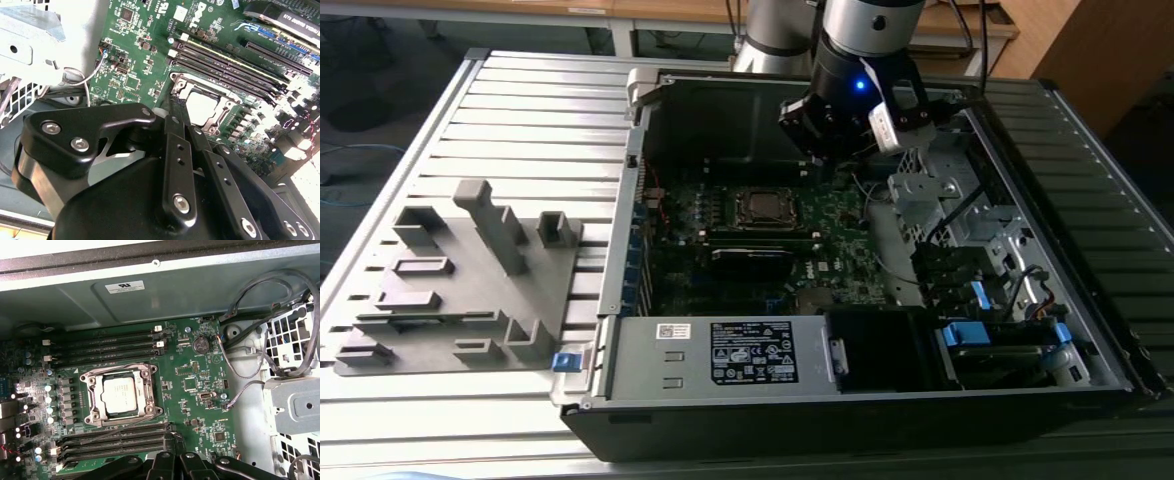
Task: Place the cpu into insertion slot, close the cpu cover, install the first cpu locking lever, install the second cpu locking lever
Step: 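Install the second cpu locking lever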
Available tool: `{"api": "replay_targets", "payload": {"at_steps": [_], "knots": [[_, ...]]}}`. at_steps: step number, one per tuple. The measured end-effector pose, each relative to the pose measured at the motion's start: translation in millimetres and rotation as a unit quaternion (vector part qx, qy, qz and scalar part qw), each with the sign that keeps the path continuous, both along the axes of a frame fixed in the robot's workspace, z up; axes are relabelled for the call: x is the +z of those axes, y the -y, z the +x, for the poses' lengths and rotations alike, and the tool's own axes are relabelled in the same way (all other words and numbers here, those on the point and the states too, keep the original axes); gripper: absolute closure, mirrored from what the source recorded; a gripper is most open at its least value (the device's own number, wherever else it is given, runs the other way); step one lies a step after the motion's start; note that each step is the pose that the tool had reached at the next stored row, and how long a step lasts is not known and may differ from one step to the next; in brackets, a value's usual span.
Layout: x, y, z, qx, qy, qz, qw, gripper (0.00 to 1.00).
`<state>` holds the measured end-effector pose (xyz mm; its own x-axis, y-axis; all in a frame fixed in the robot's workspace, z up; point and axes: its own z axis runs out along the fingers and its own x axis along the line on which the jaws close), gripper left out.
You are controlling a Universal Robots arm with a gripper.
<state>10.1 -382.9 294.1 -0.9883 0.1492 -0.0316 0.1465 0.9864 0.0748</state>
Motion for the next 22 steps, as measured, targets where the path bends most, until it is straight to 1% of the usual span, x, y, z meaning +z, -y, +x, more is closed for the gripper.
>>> {"api": "replay_targets", "payload": {"at_steps": [6,7,22], "knots": [[-0.3,0.0,-1.8,0.000,0.0000,0.0000,1.00000,0.89],[-0.6,0.0,-3.9,0.000,0.0000,0.0000,1.00000,0.89],[-1.1,0.0,-8.1,0.000,0.0000,0.0000,1.00000,0.89]]}}
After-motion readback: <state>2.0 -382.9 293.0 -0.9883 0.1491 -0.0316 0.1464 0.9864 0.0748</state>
